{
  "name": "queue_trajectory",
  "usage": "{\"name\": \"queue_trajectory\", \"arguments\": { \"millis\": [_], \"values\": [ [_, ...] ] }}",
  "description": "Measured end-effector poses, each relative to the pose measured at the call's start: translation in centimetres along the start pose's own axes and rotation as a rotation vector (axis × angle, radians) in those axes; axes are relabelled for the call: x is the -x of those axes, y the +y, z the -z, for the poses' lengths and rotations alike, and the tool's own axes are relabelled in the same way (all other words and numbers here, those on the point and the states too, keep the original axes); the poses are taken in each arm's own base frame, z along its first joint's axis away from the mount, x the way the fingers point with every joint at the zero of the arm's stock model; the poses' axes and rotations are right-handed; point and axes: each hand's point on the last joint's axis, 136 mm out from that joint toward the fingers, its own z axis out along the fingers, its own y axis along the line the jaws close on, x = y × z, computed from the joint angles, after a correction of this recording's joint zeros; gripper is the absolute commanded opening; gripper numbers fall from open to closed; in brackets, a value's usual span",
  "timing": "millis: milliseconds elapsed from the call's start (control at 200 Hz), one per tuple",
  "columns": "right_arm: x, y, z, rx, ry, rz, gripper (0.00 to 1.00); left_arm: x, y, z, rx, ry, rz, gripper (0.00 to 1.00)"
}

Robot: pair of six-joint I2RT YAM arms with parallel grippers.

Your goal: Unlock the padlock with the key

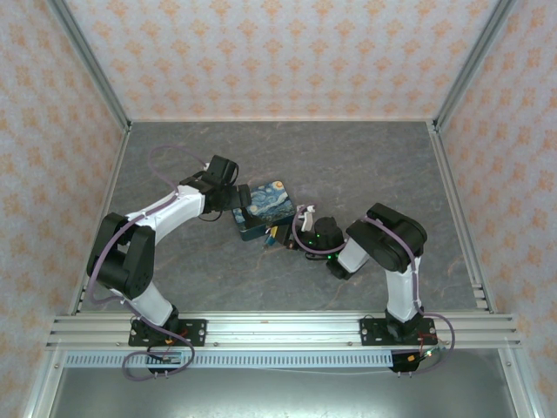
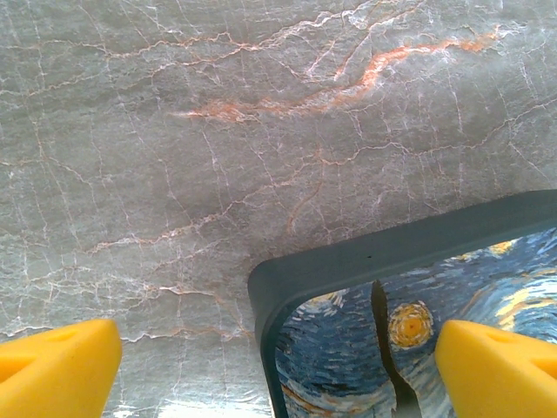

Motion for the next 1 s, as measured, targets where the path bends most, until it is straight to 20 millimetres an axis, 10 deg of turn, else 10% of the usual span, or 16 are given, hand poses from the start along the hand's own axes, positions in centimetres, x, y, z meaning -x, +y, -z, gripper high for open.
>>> {"name": "queue_trajectory", "arguments": {
  "millis": [370, 1001],
  "values": [
    [0.1, -0.7, 0.2, -0.027, -0.022, -0.026, 0.46, 0.0, 0.0, 0.0, -0.001, -0.001, 0.001, 0.94],
    [-0.7, -0.5, -1.1, -0.002, -0.003, -0.059, 0.23, 0.0, 0.0, -0.1, -0.001, -0.001, 0.007, 0.94]
  ]
}}
